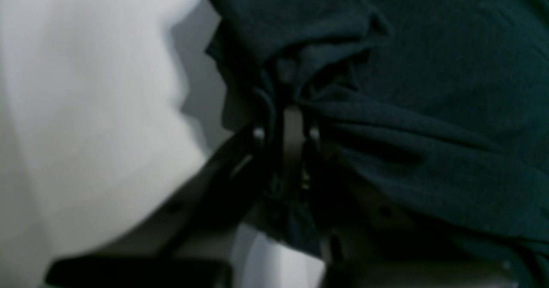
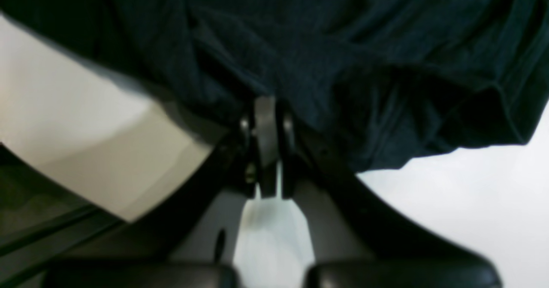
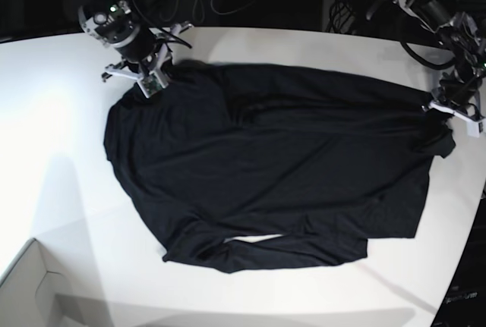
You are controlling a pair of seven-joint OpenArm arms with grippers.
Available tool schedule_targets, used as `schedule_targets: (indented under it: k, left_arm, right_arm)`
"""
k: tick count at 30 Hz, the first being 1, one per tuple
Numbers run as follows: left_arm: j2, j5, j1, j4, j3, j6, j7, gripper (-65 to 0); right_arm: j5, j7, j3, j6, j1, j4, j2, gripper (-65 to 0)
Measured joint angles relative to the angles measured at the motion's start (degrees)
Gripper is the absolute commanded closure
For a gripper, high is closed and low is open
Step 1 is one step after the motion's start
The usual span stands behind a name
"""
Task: Layout the t-shirt on the table in an organized manner, then fold the t-shirt properly
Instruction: 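Grasp the shirt corners with both grippers and pull them apart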
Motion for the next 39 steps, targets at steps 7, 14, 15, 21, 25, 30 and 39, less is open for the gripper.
schedule_targets:
  k: [7, 14, 15, 21, 25, 30, 39]
  left_arm:
    - [0.00, 0.02, 0.00, 0.00, 0.00, 0.00, -0.02, -0.2]
    - [-1.07, 0.24, 0.02, -0.09, -0.02, -0.02, 0.63, -0.2]
    - [-1.09, 0.26, 0.17, -0.07, 0.00, -0.02, 0.66, -0.2]
    - [-1.09, 0.35, 0.15, -0.07, 0.00, 0.00, 0.52, -0.2]
    - [-1.09, 0.42, 0.15, -0.07, 0.00, 0.00, 0.48, -0.2]
    - [-1.90, 0.44, 0.15, -0.13, 0.04, -0.09, 1.25, -0.2]
    - [-2.19, 0.90, 0.15, -0.13, 0.04, 0.00, 1.33, -0.2]
  right_arm:
    - [0.17, -0.04, -0.07, 0.00, 3.41, 0.00, 1.75, 0.0]
    - [-0.04, -0.66, 0.07, 0.02, 7.82, -0.07, 1.97, 0.0]
    - [-0.04, -0.68, 0.07, 0.00, 8.28, -0.07, 1.95, 0.0]
    - [0.00, -0.66, 0.31, 0.09, 9.31, -1.81, 2.89, 0.0]
    - [-0.04, -0.28, 0.55, 0.00, 9.51, -4.15, 3.98, 0.0]
    - [0.44, -0.02, 3.26, 0.24, 9.33, -7.19, 5.35, 0.0]
    - [-0.07, -0.24, 4.72, -0.02, 9.35, -6.84, 5.27, 0.0]
